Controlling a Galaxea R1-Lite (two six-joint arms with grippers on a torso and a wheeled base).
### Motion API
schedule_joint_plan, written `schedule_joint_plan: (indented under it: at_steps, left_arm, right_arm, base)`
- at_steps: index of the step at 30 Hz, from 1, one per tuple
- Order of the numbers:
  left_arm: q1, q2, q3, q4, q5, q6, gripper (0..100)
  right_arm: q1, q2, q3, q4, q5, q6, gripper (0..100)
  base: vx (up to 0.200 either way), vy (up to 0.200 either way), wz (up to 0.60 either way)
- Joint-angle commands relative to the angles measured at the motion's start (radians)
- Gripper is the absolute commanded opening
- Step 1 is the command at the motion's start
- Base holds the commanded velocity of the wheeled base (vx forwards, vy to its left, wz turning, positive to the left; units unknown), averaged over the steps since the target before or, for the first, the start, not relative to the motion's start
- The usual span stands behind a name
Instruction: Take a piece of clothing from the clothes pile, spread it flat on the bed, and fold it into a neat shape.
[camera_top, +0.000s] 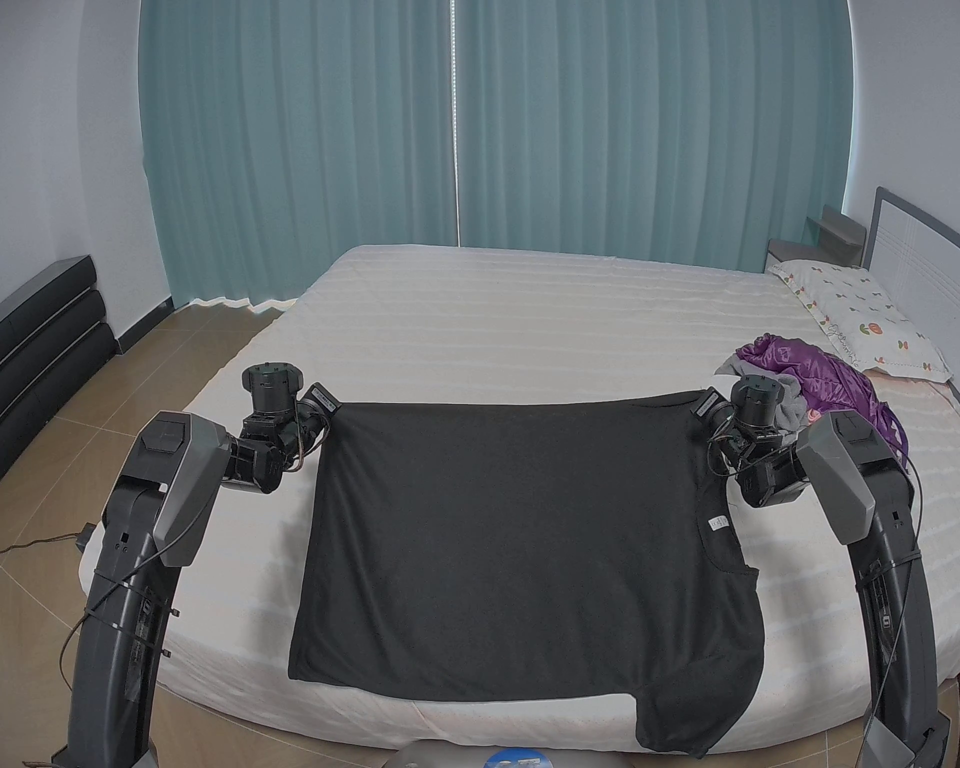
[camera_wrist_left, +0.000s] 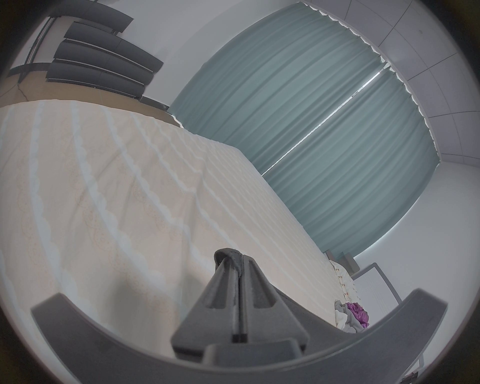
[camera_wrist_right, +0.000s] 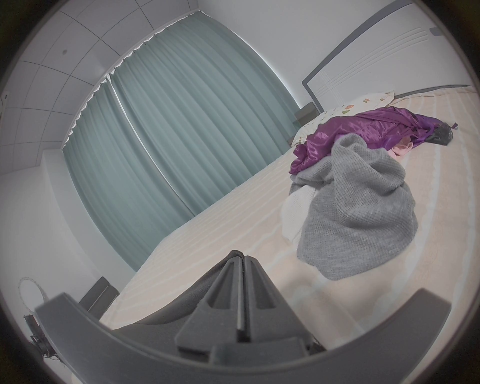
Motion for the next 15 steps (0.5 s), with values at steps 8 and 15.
schedule_joint_plan:
  at_steps: [8, 15]
  left_arm:
    - [-0.008, 0.039, 0.0, -0.016, -0.013, 0.0, 0]
    - [-0.009, 0.063, 0.0, -0.018, -0.014, 0.007, 0]
  right_arm:
    - [0.007, 0.075, -0.025, 0.002, 0.0, -0.001, 0]
    - [0.011, 0.106, -0.039, 0.005, -0.009, -0.003, 0]
  base:
    - [0.0, 0.0, 0.0]
    - [0.0, 0.0, 0.0]
